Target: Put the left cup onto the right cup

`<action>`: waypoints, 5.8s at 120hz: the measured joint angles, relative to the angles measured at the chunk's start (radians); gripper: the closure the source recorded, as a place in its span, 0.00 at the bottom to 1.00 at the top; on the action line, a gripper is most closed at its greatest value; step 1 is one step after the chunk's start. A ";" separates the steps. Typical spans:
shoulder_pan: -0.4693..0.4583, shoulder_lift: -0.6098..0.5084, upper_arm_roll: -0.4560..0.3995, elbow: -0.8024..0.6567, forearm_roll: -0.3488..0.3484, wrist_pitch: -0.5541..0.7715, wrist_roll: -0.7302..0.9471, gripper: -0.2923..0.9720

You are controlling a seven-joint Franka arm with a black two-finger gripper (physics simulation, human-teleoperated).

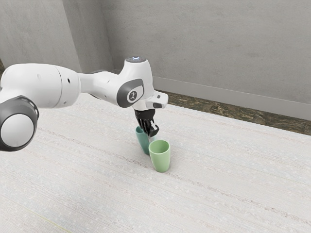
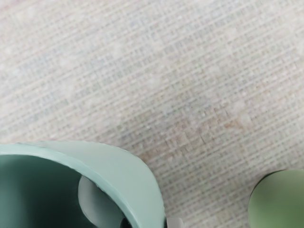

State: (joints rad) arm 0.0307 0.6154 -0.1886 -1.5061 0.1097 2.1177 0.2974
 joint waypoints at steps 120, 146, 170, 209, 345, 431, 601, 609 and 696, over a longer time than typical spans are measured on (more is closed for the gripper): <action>-0.009 -0.166 -0.001 -0.065 0.010 -0.031 -0.017 0.85; -0.014 -0.200 -0.003 -0.074 0.011 -0.038 -0.023 0.85; -0.014 -0.230 -0.006 -0.072 0.011 -0.062 -0.026 0.85; -0.014 -0.237 -0.025 -0.062 0.011 -0.089 -0.032 0.85; -0.015 -0.304 -0.148 -0.145 0.065 -0.114 -0.221 0.85; -0.015 -0.298 -0.208 -0.146 0.077 -0.116 -0.338 0.85; -0.013 -0.284 -0.210 -0.157 0.099 -0.105 -0.419 0.85; -0.012 -0.280 -0.209 -0.156 0.101 -0.104 -0.419 0.85; -0.012 -0.257 -0.209 -0.139 0.125 -0.101 -0.421 0.85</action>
State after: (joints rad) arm 0.0186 0.3582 -0.3974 -1.6449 0.2345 2.0163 -0.1234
